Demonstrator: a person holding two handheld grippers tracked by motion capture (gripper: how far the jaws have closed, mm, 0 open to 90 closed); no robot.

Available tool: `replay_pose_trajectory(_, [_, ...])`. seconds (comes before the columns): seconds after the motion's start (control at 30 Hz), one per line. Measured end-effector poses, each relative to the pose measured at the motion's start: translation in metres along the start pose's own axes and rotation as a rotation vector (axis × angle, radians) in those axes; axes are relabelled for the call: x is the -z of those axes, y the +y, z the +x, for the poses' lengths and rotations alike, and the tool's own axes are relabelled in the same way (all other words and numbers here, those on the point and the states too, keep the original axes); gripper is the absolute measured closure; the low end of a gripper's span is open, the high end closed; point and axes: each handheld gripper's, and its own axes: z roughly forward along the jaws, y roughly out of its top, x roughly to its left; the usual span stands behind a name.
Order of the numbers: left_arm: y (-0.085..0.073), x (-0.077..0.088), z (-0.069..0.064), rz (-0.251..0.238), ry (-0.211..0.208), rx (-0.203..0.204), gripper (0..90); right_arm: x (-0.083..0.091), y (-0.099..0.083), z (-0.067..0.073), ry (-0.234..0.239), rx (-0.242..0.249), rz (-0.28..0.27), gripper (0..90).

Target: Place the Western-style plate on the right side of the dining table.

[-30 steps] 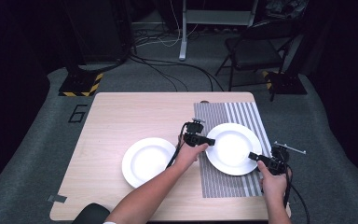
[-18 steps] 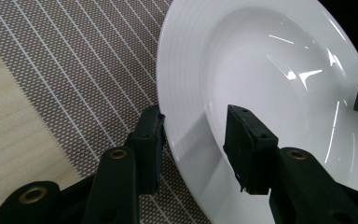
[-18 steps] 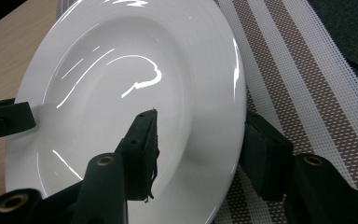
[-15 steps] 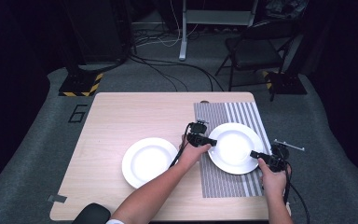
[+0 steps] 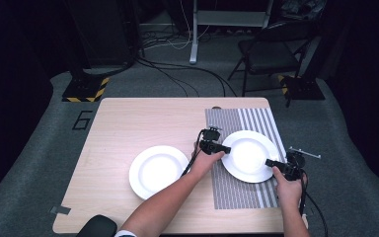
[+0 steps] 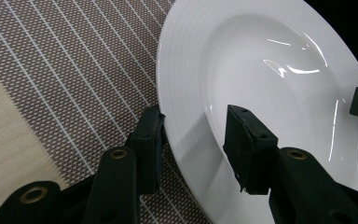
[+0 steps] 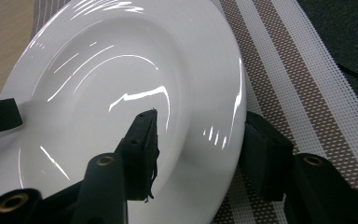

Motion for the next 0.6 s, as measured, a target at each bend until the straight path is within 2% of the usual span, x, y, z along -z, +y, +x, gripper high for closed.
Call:
replay_pose_trajectory(0.17, [-0.0007, -0.0033, 0.0008, 0.003, 0.006, -0.002, 57.8, -0.0028, 0.0004, -0.0025, 0.003, -0.007, 0.006, 49.5])
replay_pose_trajectory(0.6, [-0.0013, -0.0024, -0.0014, 0.007, 0.010, -0.018, 54.0, -0.0014, -0.0037, -0.0011, -0.010, 0.031, -0.013, 48.7])
